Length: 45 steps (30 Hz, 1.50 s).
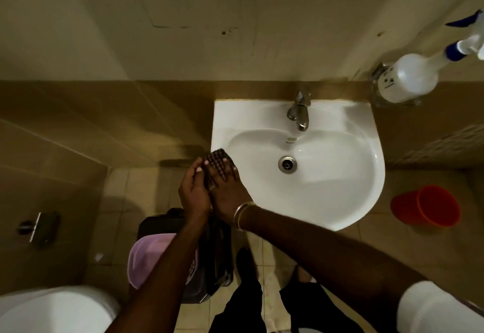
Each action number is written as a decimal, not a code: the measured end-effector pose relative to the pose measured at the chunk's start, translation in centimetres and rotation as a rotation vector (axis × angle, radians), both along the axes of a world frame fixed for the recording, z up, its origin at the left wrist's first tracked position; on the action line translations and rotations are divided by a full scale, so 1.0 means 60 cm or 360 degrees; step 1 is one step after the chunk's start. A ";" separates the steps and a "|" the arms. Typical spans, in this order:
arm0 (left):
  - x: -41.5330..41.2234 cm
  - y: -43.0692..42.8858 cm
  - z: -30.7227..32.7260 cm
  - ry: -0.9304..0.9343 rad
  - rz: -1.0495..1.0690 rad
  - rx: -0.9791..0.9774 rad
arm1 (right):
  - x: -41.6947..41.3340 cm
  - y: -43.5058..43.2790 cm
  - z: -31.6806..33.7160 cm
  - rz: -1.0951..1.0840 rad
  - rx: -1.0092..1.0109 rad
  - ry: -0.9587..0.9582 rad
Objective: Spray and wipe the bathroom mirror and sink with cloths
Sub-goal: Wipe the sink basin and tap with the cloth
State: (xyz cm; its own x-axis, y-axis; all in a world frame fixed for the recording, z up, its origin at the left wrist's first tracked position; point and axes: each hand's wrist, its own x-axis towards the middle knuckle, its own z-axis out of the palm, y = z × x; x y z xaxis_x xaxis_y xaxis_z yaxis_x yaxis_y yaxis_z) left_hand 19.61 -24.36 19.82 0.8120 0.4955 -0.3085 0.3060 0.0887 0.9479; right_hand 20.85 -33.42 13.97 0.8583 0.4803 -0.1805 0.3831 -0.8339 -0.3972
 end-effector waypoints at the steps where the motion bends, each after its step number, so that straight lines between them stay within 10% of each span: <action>1: 0.001 0.002 -0.001 -0.0020 0.0019 0.0033 | 0.023 0.009 0.007 -0.0003 -0.0018 -0.0031; 15: 0.003 -0.036 0.002 -0.0010 -0.0104 -0.0055 | 0.272 -0.023 0.077 -0.0227 -0.0140 -0.0122; 25: 0.003 -0.075 0.009 -0.0029 -0.0246 -0.0072 | 0.239 -0.160 0.056 -0.0428 0.0009 -0.0228; 37: 0.009 -0.140 0.011 0.0006 -0.0435 -0.0034 | 0.159 -0.440 0.060 0.0157 -0.0229 -0.0585; 45: 0.014 -0.177 0.008 0.0024 -0.0504 0.0037 | 0.199 -0.485 0.045 -0.0312 -0.0297 -0.0496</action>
